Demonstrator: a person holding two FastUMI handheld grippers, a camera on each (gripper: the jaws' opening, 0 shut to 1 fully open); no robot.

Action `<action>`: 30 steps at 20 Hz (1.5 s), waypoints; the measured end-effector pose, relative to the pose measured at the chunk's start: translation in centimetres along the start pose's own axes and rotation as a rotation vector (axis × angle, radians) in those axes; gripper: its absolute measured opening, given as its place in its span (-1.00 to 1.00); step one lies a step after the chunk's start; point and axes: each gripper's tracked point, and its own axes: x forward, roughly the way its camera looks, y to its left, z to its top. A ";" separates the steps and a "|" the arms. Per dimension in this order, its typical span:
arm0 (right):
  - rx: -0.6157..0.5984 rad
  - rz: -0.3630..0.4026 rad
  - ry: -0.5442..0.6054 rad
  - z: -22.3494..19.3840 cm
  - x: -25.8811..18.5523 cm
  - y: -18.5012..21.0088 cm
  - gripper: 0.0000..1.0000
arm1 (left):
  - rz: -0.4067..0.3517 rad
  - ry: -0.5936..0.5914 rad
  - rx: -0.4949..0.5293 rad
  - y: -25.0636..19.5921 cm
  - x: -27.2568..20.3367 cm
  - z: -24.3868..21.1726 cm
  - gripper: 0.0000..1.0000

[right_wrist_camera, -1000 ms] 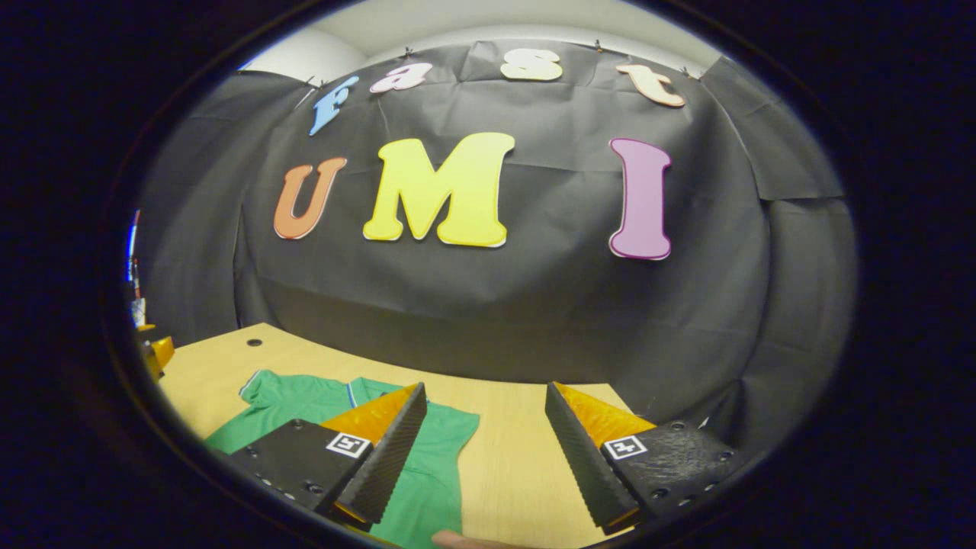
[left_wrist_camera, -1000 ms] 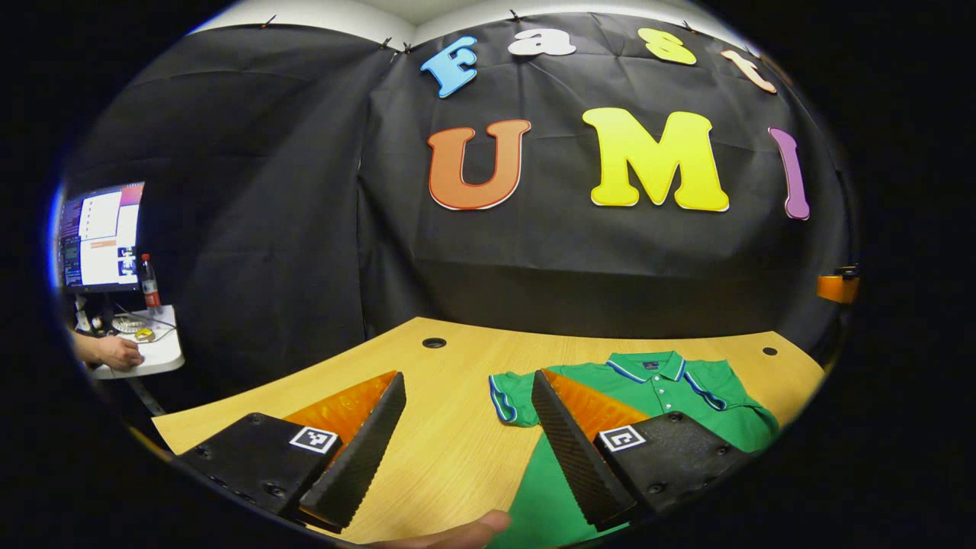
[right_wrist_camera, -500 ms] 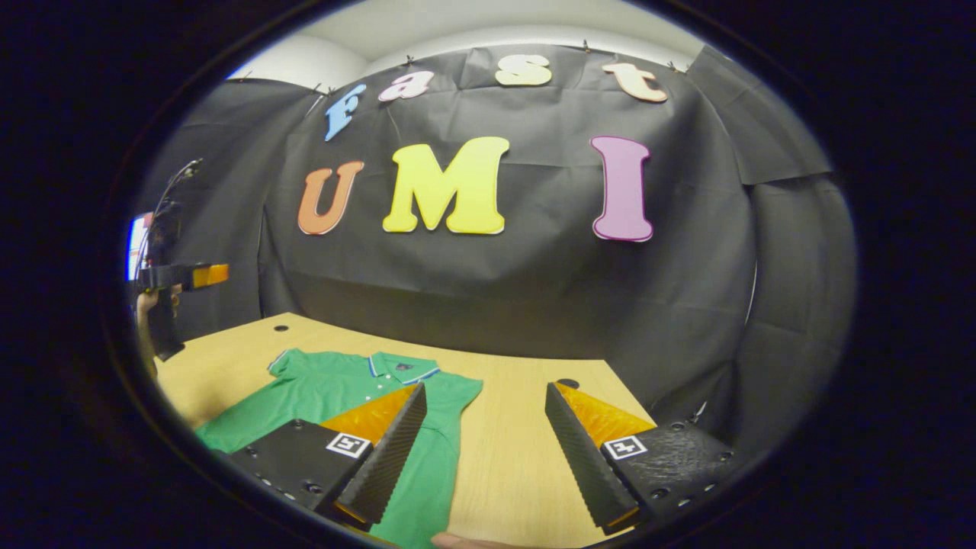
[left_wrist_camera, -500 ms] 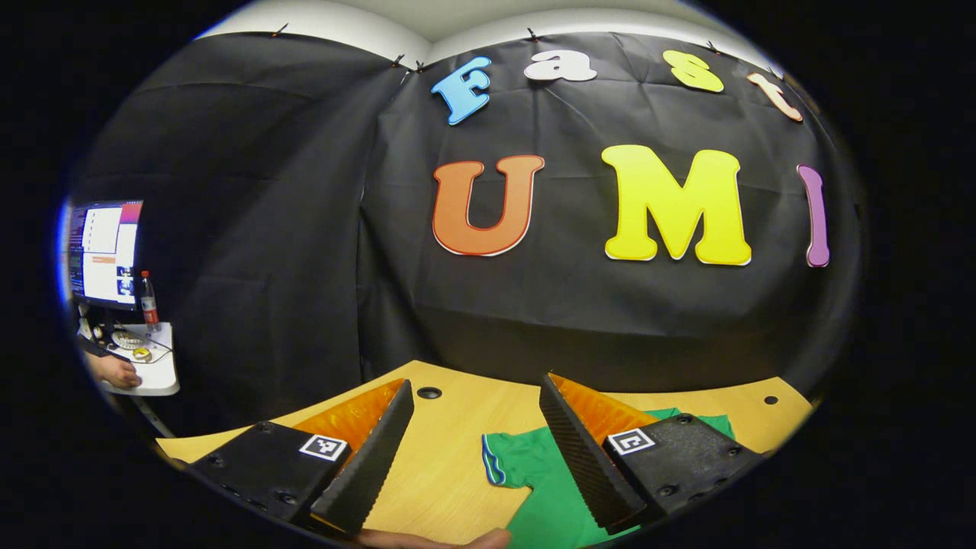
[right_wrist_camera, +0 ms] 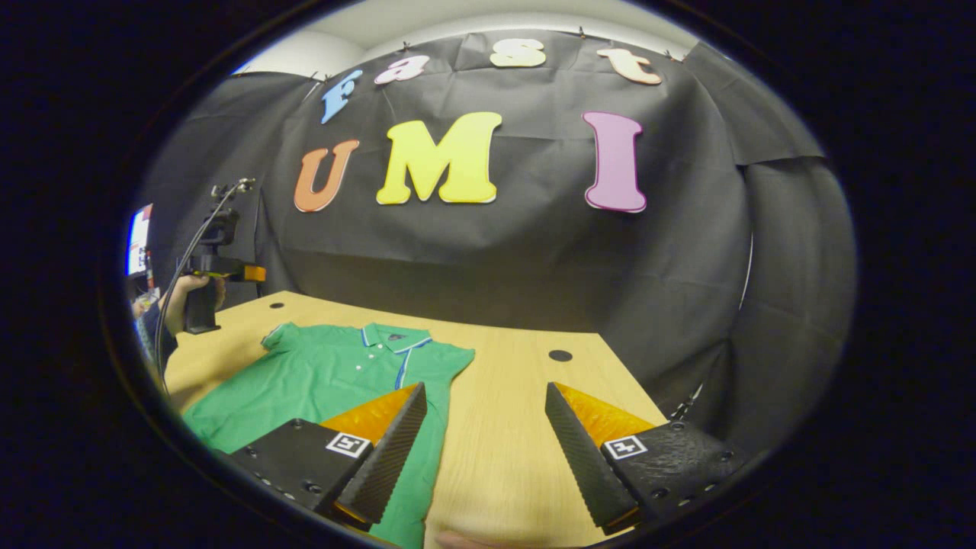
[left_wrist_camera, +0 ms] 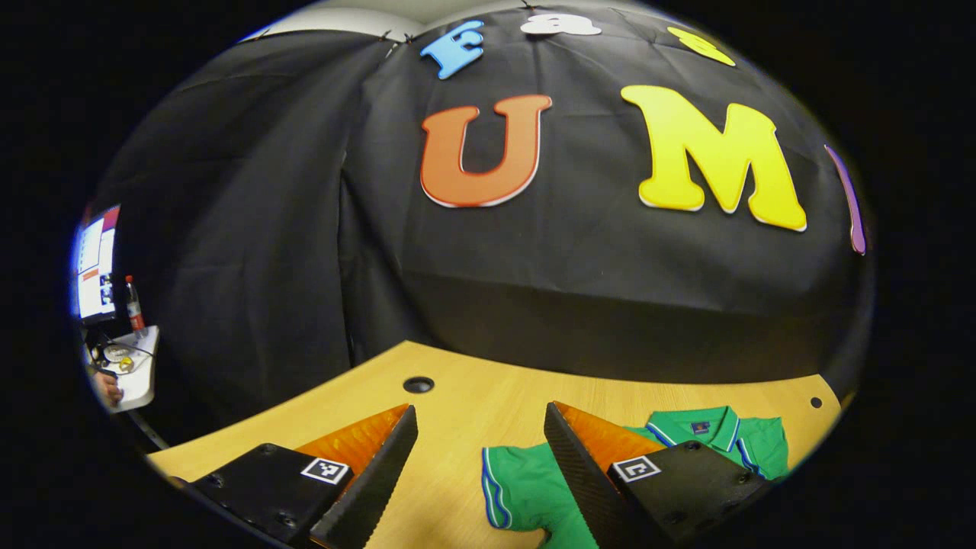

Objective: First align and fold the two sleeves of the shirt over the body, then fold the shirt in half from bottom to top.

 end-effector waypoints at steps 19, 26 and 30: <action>-0.025 0.066 0.101 -4.1 1.4 3.9 0.90 | -0.071 0.353 -0.030 -1.3 6.0 -11.8 -0.58; -0.023 0.064 0.122 -5.4 0.8 3.7 0.94 | -0.084 0.291 0.047 -2.8 5.1 -8.4 -0.83; -0.004 0.057 0.129 -5.9 0.8 3.2 0.91 | -0.102 0.269 0.119 -5.1 4.9 -7.3 -0.84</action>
